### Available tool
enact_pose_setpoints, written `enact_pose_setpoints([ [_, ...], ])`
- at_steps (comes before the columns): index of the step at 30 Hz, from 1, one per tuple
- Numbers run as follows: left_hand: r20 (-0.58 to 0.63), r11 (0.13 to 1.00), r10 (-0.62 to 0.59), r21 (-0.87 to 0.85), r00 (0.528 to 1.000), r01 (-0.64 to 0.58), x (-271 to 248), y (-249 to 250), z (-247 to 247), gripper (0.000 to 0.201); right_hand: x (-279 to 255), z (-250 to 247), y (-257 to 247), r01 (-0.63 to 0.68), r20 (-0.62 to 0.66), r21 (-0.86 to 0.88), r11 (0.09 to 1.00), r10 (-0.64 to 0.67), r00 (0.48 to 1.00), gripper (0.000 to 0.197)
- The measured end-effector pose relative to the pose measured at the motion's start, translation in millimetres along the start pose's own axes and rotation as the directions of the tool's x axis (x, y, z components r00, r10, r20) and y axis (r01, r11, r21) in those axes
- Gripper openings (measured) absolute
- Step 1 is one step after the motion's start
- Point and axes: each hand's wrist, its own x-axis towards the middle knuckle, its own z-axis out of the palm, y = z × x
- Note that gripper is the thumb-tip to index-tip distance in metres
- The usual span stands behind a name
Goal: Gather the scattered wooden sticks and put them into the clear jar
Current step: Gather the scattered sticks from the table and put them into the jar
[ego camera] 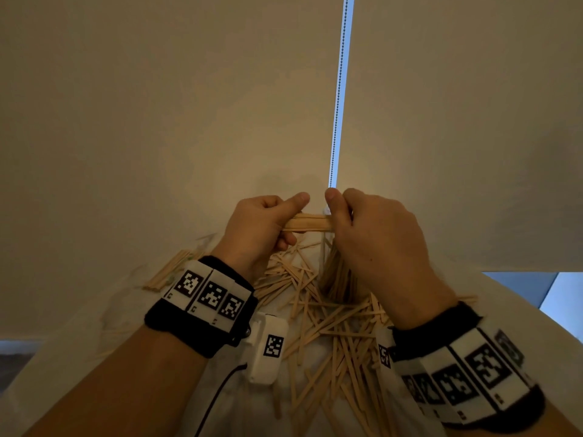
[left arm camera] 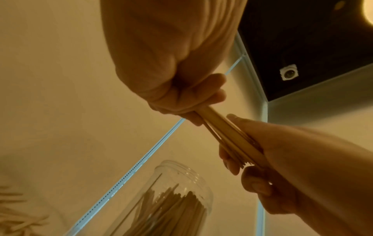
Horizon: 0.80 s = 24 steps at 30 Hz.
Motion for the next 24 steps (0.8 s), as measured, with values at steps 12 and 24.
enact_pose_setpoints([
  [12, 0.193, 0.997, -0.067, -0.017, 0.979, 0.071, -8.9, 1.2, 13.2, 0.031, 11.1, -11.5, 22.1, -0.037, 0.027, 0.085, 0.996, 0.034, 0.999, 0.055],
  [24, 0.196, 0.957, -0.167, -0.203, 0.966, 0.206, -12.9, 0.8, 29.8, 0.038, 21.7, -32.2, 40.4, -0.134, 0.102, 0.324, 0.936, 0.106, 0.989, 0.048],
])
